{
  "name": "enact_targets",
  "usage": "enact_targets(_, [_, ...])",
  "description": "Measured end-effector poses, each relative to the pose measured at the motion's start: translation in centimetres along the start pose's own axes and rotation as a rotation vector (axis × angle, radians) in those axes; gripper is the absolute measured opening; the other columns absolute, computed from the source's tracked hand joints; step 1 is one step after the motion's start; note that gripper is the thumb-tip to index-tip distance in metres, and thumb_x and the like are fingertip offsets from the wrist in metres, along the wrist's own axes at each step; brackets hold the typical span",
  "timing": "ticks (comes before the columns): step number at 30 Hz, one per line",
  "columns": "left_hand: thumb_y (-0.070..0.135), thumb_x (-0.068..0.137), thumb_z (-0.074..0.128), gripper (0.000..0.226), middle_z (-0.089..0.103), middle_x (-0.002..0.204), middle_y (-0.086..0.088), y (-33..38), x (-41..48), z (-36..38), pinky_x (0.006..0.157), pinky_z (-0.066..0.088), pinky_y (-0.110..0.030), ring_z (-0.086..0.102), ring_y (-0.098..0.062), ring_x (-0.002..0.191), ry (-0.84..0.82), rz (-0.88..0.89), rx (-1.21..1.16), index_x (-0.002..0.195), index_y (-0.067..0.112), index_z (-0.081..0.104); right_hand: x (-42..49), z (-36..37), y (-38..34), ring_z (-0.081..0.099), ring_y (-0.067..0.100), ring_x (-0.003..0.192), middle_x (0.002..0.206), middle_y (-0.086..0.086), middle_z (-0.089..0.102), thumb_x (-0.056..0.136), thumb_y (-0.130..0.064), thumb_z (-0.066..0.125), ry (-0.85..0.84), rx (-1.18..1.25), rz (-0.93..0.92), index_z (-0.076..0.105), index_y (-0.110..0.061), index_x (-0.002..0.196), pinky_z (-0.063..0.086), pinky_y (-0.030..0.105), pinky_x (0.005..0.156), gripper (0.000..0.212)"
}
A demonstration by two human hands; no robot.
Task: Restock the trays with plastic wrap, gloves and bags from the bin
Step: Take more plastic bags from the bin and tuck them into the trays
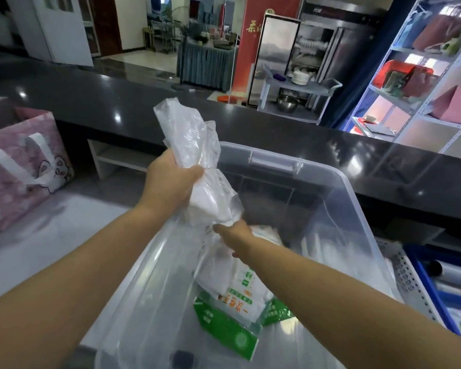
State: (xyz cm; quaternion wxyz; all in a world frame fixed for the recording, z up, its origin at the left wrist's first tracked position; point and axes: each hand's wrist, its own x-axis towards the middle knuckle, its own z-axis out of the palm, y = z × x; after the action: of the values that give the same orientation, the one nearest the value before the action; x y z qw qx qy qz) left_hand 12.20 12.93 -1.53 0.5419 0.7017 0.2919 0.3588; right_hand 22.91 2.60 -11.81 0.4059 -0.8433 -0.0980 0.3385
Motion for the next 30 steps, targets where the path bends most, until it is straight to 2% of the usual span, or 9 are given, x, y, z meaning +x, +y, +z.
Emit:
enact_targets(3, [0.019, 0.071, 0.065, 0.030, 0.067, 0.093, 0.004, -0.4, 0.4, 0.1, 0.064, 0.052, -0.026, 0.064, -0.010, 0.083, 0.030, 0.032, 0.035, 0.100, 0.019, 0.061, 1.2, 2.2, 0.5, 0.033, 0.036, 0.131, 0.143, 0.011, 0.033, 0.072, -0.059, 0.064, 0.123, -0.205, 0.023, 0.025, -0.013, 0.141, 0.033, 0.046, 0.107, 0.091])
enact_targets(6, [0.019, 0.072, 0.066, 0.023, 0.063, 0.087, 0.013, -0.7, 0.5, 0.1, 0.057, 0.046, -0.017, 0.062, -0.003, 0.078, 0.040, 0.057, 0.067, 0.092, 0.026, 0.057, 2.0, 2.8, 0.8, 0.031, 0.036, 0.131, 0.143, 0.011, 0.030, 0.071, -0.057, 0.066, 0.168, -0.347, 0.021, 0.020, -0.011, 0.141, 0.032, 0.045, 0.105, 0.095])
enact_targets(12, [0.021, 0.073, 0.066, 0.022, 0.062, 0.086, 0.015, -0.9, 0.5, 0.0, 0.056, 0.044, -0.016, 0.060, 0.001, 0.076, 0.034, 0.076, 0.079, 0.093, 0.025, 0.057, 2.1, 0.1, 1.3, 0.058, 0.031, 0.105, 0.124, 0.012, 0.052, 0.075, -0.023, 0.070, 0.145, -0.182, 0.054, 0.047, -0.008, 0.126, 0.052, 0.034, 0.085, 0.058])
enact_targets(16, [0.023, 0.074, 0.067, 0.025, 0.058, 0.084, 0.018, -0.8, 0.2, 0.0, 0.056, 0.042, -0.015, 0.058, 0.000, 0.076, 0.011, 0.097, 0.125, 0.094, 0.027, 0.054, -0.1, -2.9, 1.0, 0.050, 0.030, 0.121, 0.134, 0.013, 0.050, 0.089, -0.012, 0.053, 0.110, -0.187, 0.091, 0.050, -0.005, 0.127, 0.046, 0.028, 0.083, 0.039])
enact_targets(19, [0.026, 0.073, 0.066, 0.024, 0.054, 0.082, 0.017, -0.3, 0.1, 0.0, 0.055, 0.043, -0.020, 0.055, -0.003, 0.074, -0.022, 0.125, 0.245, 0.092, 0.025, 0.051, -2.0, -5.3, -0.3, 0.058, 0.029, 0.104, 0.115, 0.017, 0.058, 0.082, -0.003, 0.059, 0.061, -0.244, 0.004, 0.052, 0.001, 0.124, 0.044, 0.029, 0.072, 0.042])
enact_targets(23, [0.024, 0.069, 0.068, 0.022, 0.060, 0.085, 0.004, 1.8, -0.6, -0.1, 0.066, 0.054, -0.035, 0.059, -0.017, 0.077, -0.138, 0.072, 0.335, 0.087, 0.023, 0.056, -6.3, -8.7, -3.0, 0.055, 0.023, 0.064, 0.080, 0.013, 0.057, 0.081, 0.002, 0.063, 0.022, -0.006, -0.058, 0.058, -0.001, 0.106, 0.051, 0.028, 0.057, 0.026])
enact_targets(25, [0.023, 0.066, 0.070, 0.026, 0.064, 0.085, 0.002, 3.6, -1.8, 0.3, 0.062, 0.054, -0.033, 0.062, -0.018, 0.077, -0.180, 0.053, 0.296, 0.090, 0.023, 0.060, -8.6, -10.6, -3.6, 0.062, 0.029, 0.071, 0.087, 0.019, 0.063, 0.080, 0.010, 0.060, -0.014, 0.190, -0.129, 0.062, -0.002, 0.101, 0.057, 0.038, 0.071, 0.024])
enact_targets(28, [0.015, 0.066, 0.072, 0.023, 0.072, 0.075, 0.004, 6.8, -4.7, 1.6, 0.050, 0.053, -0.023, 0.070, -0.016, 0.069, -0.299, 0.020, 0.107, 0.085, 0.025, 0.065, -12.0, -13.7, -3.4, 0.062, 0.029, 0.067, 0.080, 0.017, 0.064, 0.079, 0.014, 0.057, -0.062, 0.376, -0.254, 0.064, -0.004, 0.088, 0.055, 0.038, 0.066, 0.021])
enact_targets(30, [0.007, 0.070, 0.071, 0.024, 0.074, 0.077, 0.006, 8.8, -6.9, 3.0, 0.050, 0.053, -0.021, 0.071, -0.014, 0.071, -0.389, 0.002, -0.017, 0.088, 0.023, 0.066, -14.5, -15.7, -2.8, 0.062, 0.032, 0.072, 0.083, 0.018, 0.064, 0.079, 0.014, 0.056, -0.063, 0.451, -0.305, 0.064, -0.001, 0.096, 0.055, 0.044, 0.074, 0.024])
